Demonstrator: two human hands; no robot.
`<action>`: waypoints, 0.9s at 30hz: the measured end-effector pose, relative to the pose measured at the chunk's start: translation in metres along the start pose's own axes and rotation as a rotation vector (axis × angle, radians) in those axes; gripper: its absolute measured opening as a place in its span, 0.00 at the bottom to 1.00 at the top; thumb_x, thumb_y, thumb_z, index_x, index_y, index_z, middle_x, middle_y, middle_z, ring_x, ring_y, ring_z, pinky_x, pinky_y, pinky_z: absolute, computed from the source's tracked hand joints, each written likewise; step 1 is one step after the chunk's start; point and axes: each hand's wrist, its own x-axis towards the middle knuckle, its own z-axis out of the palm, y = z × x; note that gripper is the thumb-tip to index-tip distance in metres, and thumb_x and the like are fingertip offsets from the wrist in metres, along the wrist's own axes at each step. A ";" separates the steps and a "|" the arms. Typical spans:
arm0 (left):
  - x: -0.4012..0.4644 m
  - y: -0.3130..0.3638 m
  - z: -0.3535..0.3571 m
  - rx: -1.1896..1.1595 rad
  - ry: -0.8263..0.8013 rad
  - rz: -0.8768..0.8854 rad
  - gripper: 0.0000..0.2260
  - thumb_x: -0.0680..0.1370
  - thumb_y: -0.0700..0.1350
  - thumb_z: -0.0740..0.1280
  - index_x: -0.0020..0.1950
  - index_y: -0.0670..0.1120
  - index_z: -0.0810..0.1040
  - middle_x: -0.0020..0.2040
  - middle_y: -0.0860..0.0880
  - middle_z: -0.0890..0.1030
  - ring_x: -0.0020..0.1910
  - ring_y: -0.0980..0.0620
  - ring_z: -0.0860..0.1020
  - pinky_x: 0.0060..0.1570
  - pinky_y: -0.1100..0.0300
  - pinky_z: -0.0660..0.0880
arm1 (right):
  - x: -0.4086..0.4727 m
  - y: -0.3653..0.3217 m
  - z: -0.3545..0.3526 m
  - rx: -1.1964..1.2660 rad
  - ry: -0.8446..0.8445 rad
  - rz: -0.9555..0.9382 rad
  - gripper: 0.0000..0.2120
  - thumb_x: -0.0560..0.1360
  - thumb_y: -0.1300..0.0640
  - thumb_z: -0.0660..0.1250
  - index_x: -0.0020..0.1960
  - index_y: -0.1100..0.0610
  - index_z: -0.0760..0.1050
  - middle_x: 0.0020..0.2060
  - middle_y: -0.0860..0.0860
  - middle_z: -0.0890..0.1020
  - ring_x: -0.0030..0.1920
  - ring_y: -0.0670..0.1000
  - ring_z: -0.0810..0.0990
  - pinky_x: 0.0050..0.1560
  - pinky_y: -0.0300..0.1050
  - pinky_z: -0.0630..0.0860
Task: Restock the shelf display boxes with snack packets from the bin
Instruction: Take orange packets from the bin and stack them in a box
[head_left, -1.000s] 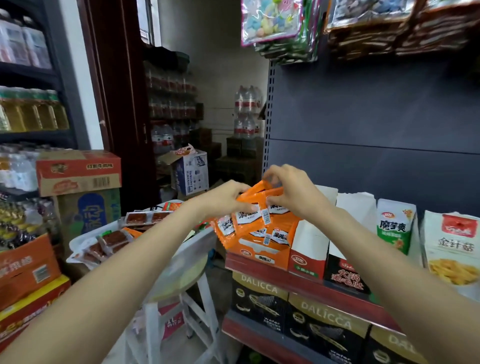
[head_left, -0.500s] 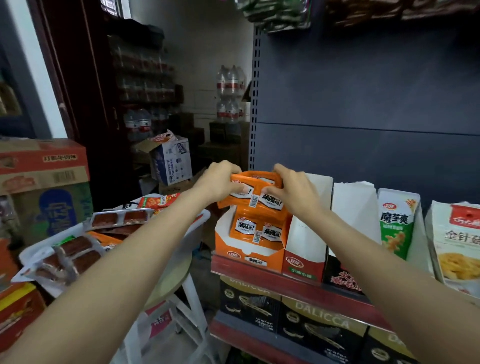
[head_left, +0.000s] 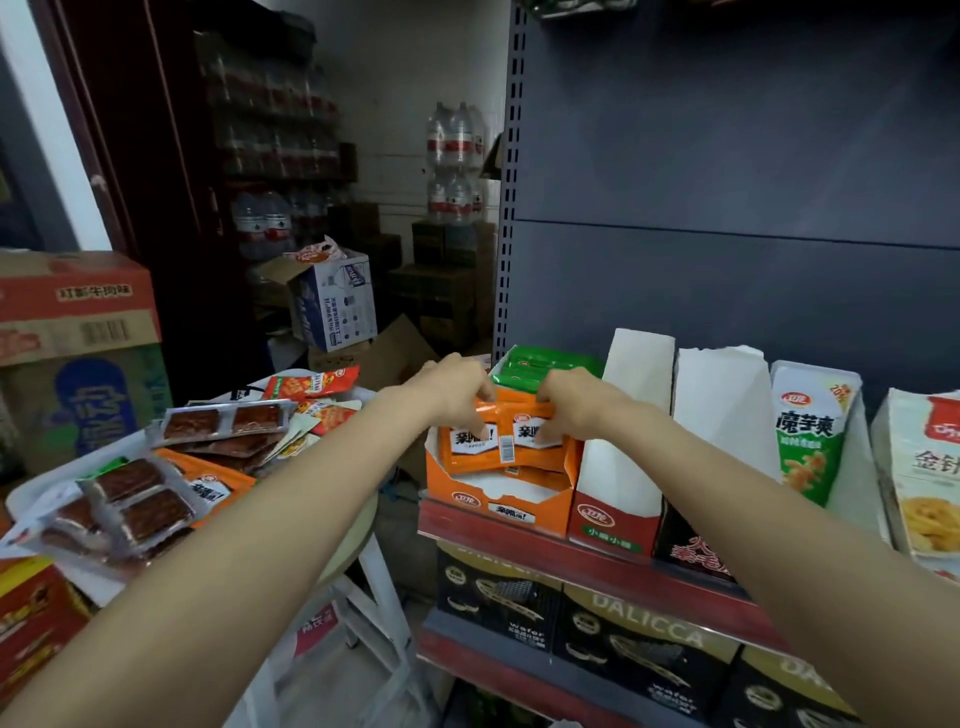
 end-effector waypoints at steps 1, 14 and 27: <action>-0.001 0.000 0.004 0.041 -0.005 -0.014 0.10 0.71 0.49 0.73 0.50 0.49 0.79 0.57 0.47 0.73 0.61 0.46 0.67 0.54 0.49 0.67 | -0.001 -0.003 0.001 -0.041 -0.012 0.008 0.12 0.71 0.53 0.72 0.38 0.56 0.70 0.40 0.51 0.76 0.42 0.53 0.75 0.38 0.43 0.71; -0.014 -0.009 0.027 -0.225 0.053 -0.135 0.36 0.68 0.43 0.76 0.71 0.46 0.62 0.67 0.44 0.68 0.65 0.45 0.69 0.57 0.54 0.71 | 0.005 -0.028 0.030 -0.197 0.061 0.018 0.19 0.73 0.59 0.70 0.61 0.62 0.72 0.63 0.58 0.64 0.66 0.57 0.63 0.57 0.49 0.73; -0.023 -0.008 0.030 -0.132 0.024 -0.194 0.33 0.72 0.42 0.73 0.72 0.46 0.60 0.64 0.40 0.71 0.60 0.40 0.74 0.54 0.49 0.76 | 0.013 -0.042 0.036 -0.226 0.152 0.095 0.20 0.74 0.56 0.68 0.64 0.61 0.71 0.61 0.59 0.71 0.63 0.58 0.68 0.56 0.51 0.72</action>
